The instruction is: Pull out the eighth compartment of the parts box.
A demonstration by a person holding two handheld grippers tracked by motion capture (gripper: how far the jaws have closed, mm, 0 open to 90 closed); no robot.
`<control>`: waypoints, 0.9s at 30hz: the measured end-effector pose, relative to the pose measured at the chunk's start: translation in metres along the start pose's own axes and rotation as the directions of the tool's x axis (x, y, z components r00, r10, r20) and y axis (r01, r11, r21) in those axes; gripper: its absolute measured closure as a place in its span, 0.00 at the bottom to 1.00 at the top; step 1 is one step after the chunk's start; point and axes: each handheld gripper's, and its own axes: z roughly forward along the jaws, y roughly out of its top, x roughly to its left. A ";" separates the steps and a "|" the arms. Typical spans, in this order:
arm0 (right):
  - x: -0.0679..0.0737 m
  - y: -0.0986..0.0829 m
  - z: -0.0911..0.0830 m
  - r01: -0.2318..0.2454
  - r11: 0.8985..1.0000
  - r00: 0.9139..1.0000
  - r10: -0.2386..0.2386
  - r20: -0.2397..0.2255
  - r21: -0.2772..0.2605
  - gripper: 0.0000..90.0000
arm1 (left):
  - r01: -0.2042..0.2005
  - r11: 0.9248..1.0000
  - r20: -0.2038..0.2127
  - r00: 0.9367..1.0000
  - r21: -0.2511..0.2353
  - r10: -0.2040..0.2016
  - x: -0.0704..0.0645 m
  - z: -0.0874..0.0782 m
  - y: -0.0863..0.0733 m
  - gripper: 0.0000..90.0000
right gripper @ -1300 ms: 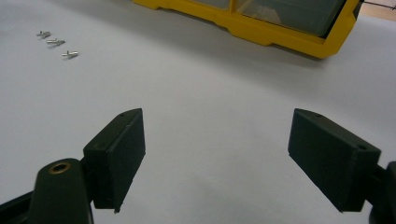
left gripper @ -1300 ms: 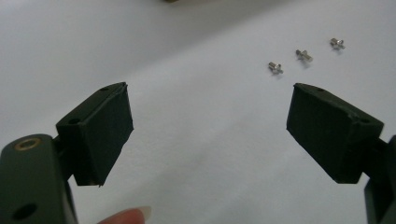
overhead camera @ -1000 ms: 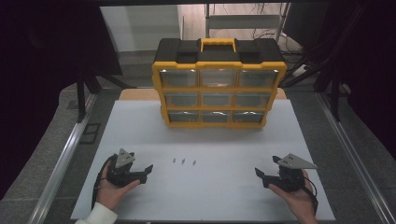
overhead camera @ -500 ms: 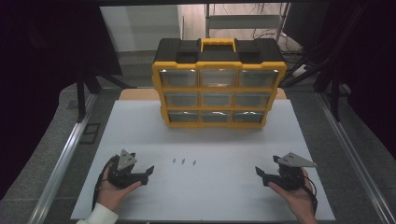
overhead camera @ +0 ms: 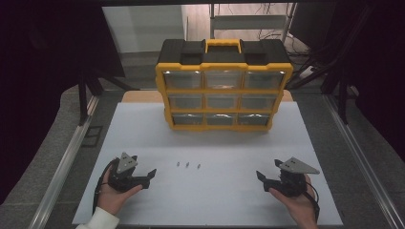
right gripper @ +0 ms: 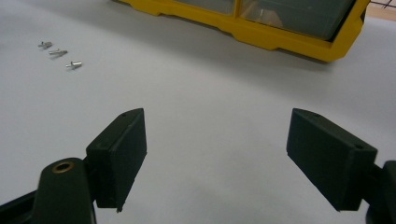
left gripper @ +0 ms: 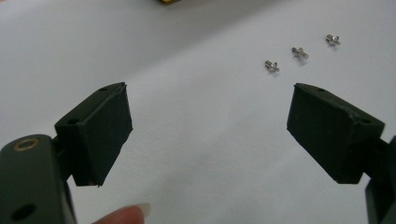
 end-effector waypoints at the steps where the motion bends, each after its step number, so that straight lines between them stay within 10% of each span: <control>1: 0.001 0.000 0.000 -0.001 1.000 1.000 0.001 -0.001 -0.004 0.22 | 0.003 1.000 0.000 1.000 -0.002 -0.003 0.000 0.000 0.000 0.16; 27: 0.027 0.002 0.007 -0.001 1.000 1.000 0.000 -0.021 -0.019 0.22 | 0.003 1.000 0.014 1.000 -0.002 -0.003 -0.002 0.001 0.000 0.16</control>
